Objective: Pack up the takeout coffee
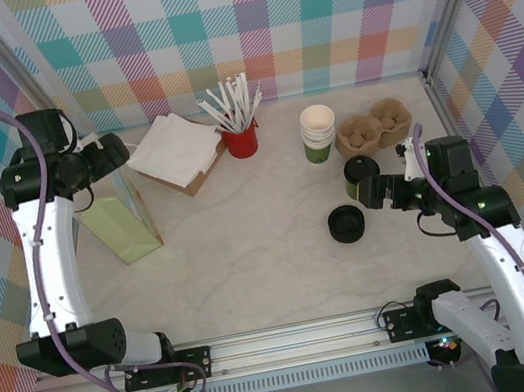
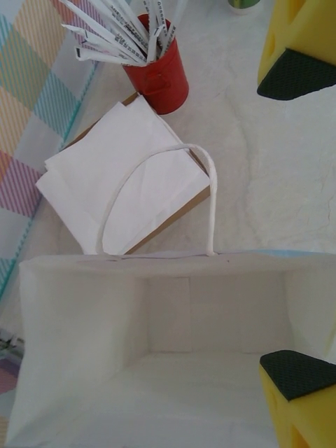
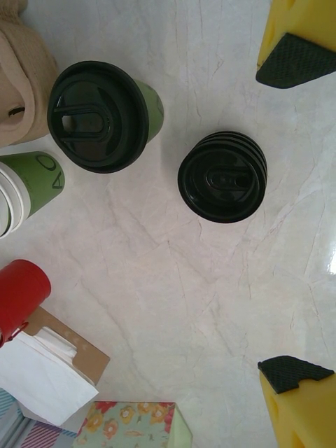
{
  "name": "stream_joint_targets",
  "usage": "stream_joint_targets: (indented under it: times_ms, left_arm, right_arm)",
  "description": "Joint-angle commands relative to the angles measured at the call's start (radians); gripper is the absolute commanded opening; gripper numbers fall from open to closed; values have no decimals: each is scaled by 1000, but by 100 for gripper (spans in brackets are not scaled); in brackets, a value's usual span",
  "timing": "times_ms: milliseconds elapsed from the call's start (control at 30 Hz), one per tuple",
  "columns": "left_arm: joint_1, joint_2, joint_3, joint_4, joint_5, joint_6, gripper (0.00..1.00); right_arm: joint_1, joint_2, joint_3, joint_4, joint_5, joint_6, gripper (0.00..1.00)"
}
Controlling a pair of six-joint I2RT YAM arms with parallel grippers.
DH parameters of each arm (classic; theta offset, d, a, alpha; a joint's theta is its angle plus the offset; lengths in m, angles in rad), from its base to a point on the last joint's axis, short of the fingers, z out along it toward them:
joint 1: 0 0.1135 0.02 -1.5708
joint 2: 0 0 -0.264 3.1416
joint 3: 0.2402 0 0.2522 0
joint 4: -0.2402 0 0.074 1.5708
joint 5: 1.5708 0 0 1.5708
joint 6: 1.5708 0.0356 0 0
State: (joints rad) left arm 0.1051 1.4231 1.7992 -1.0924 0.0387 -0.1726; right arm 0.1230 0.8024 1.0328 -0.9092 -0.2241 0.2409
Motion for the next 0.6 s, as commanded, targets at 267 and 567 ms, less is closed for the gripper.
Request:
stream_joint_targets:
  times_ms: [267, 567]
  left_arm:
    - [53, 66, -81, 113, 76, 2, 87]
    - [54, 115, -115, 134, 62, 8, 76]
  right_arm:
    - [-6, 24, -14, 35, -49, 12, 100]
    - [-6, 29, -31, 37, -46, 12, 100]
